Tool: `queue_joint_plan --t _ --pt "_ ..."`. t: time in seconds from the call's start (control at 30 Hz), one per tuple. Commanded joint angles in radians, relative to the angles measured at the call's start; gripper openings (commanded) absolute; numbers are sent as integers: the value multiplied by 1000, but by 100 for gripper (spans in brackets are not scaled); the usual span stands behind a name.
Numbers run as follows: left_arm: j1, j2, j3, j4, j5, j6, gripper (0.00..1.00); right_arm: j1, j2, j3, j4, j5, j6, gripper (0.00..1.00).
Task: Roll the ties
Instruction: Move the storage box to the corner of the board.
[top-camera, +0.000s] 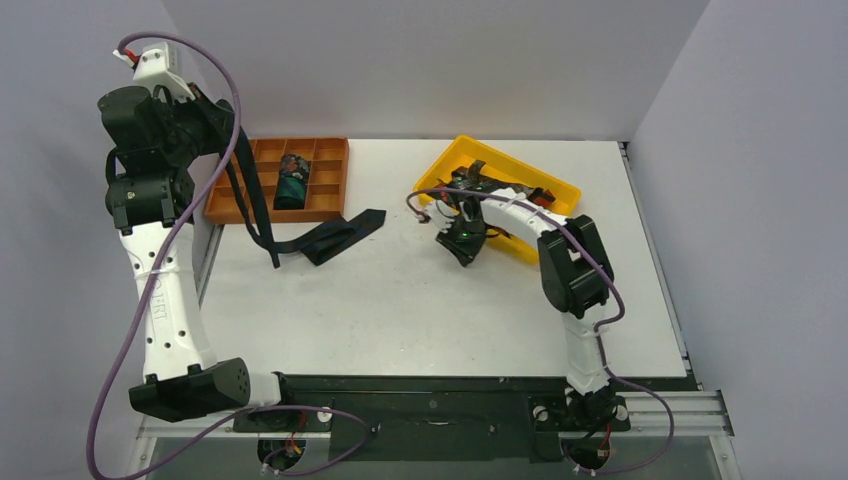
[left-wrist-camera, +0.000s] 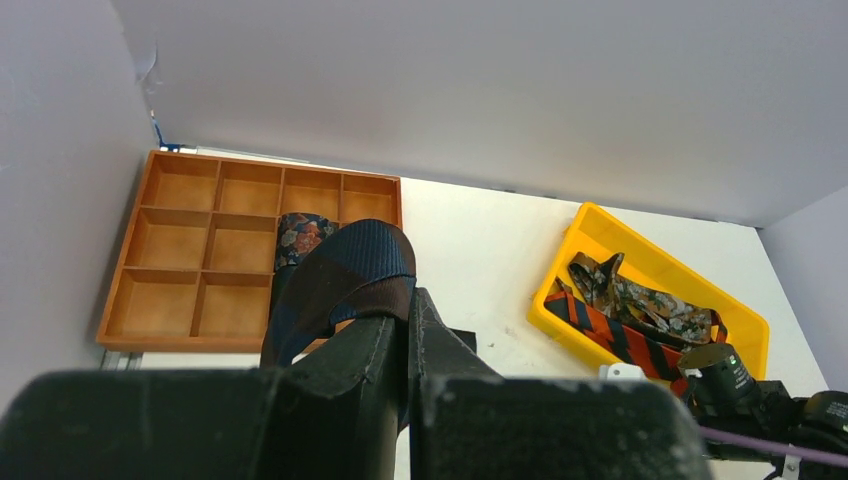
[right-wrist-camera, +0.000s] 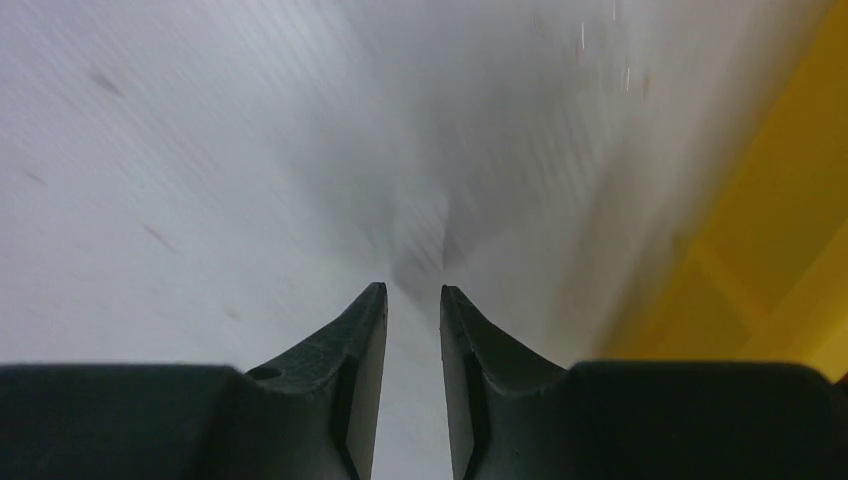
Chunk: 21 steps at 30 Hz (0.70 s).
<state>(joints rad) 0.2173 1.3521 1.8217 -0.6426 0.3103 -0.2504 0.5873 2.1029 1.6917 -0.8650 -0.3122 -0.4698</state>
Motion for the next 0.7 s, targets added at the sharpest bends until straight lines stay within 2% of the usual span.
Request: queue_joint_plan --t 0.0,0.07,0.13,0.27,0.33,0.47,0.57,0.67 --pt "7 -16 6 20 4 1 0 -148 -109 -130 -107 125 -134 23" --pt "7 -14 2 24 11 -5 0 -205 -94 -131 -91 201 -192 23" --pt "7 -10 -3 28 18 -15 0 -252 -40 -56 -65 271 -207 23" --pt "7 -2 -14 31 25 -26 0 -276 101 215 -102 281 -162 25" --pt "7 2 -14 26 26 -26 0 -254 109 274 -136 160 -142 30" --pt "7 -7 -26 13 21 -4 0 -117 62 236 -112 29 -102 32" --pt "8 -20 -49 1 25 15 0 -30 65 242 11 -13 6 33" --pt "7 -33 -69 -8 39 30 0 33 136 342 95 -30 145 35"
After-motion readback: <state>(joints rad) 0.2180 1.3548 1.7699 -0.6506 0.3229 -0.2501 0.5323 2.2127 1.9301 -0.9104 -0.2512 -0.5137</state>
